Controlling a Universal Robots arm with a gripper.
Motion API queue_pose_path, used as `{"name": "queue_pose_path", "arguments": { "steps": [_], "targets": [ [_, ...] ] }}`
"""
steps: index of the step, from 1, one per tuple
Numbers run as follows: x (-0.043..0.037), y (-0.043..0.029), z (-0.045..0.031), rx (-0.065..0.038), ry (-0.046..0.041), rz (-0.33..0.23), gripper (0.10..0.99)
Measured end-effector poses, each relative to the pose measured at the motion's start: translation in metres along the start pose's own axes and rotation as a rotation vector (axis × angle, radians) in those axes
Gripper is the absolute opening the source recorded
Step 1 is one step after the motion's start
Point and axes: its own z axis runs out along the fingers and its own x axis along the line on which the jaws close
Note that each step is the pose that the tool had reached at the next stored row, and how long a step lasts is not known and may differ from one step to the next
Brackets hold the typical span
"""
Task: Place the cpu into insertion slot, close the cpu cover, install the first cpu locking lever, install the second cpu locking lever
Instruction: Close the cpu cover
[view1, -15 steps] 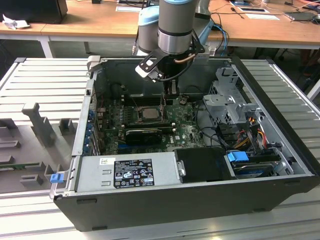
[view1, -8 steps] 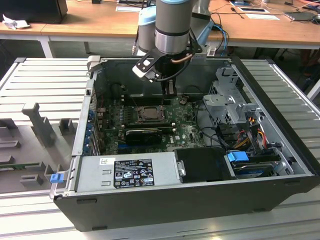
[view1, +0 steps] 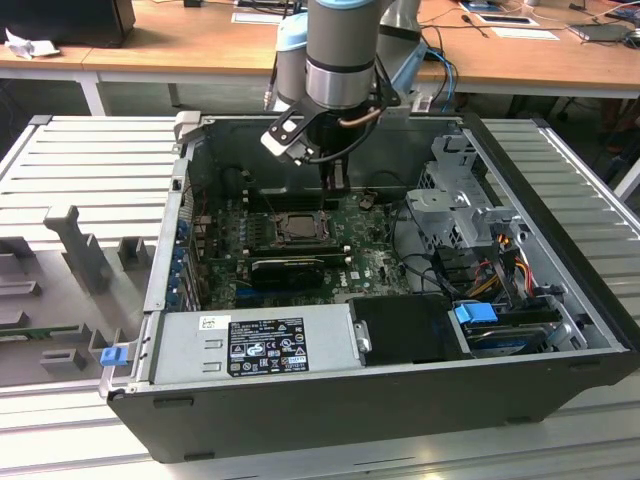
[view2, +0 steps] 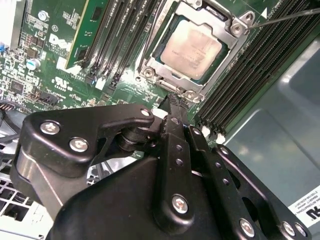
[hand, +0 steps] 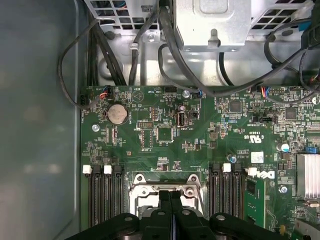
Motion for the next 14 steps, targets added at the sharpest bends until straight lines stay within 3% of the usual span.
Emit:
{"name": "queue_pose_path", "arguments": {
  "steps": [2,8,14],
  "targets": [
    [-0.0004,-0.0065,0.0014,0.000,0.0001,0.000,0.106],
    [-0.0019,-0.0147,0.0091,0.000,0.0006,0.000,0.106],
    [-0.0020,-0.0304,0.0098,0.000,0.0049,-0.002,0.106]
  ]
}}
